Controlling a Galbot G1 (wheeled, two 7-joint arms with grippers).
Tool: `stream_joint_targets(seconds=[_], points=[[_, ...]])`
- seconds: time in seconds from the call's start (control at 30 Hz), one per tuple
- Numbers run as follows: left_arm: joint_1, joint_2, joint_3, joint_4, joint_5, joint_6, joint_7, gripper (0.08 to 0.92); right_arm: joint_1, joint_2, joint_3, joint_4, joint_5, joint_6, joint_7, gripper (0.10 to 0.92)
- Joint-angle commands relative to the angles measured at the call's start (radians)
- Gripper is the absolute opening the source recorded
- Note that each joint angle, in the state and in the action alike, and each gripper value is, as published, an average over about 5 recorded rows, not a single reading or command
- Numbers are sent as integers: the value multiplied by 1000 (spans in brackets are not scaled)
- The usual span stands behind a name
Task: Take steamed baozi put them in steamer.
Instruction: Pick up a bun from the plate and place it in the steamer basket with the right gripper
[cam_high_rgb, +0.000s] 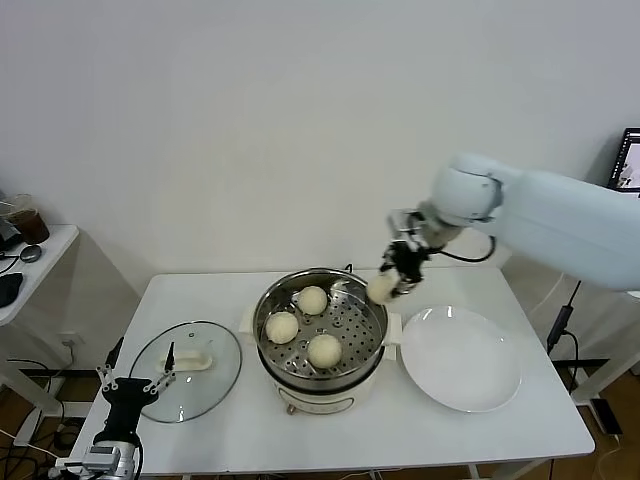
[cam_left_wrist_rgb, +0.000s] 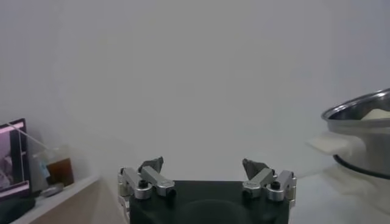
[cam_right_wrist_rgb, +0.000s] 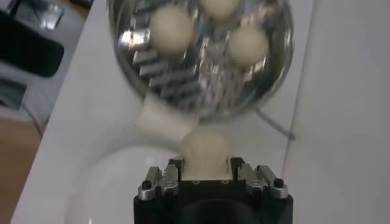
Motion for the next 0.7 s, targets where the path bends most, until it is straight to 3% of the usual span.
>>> stream_joint_targets(seconds=[0.03, 0.23, 0.7], points=[[-4, -1, -11, -2, -2, 1, -1, 823, -39, 220, -73, -53, 112, -199, 117, 484], [-4, -1, -22, -2, -9, 1, -1, 823, -95, 248, -69, -131, -4, -216, 107, 481], [-2, -4, -25, -1, -12, -2, -1, 823, -164, 236, -51, -154, -64, -193, 91, 484]])
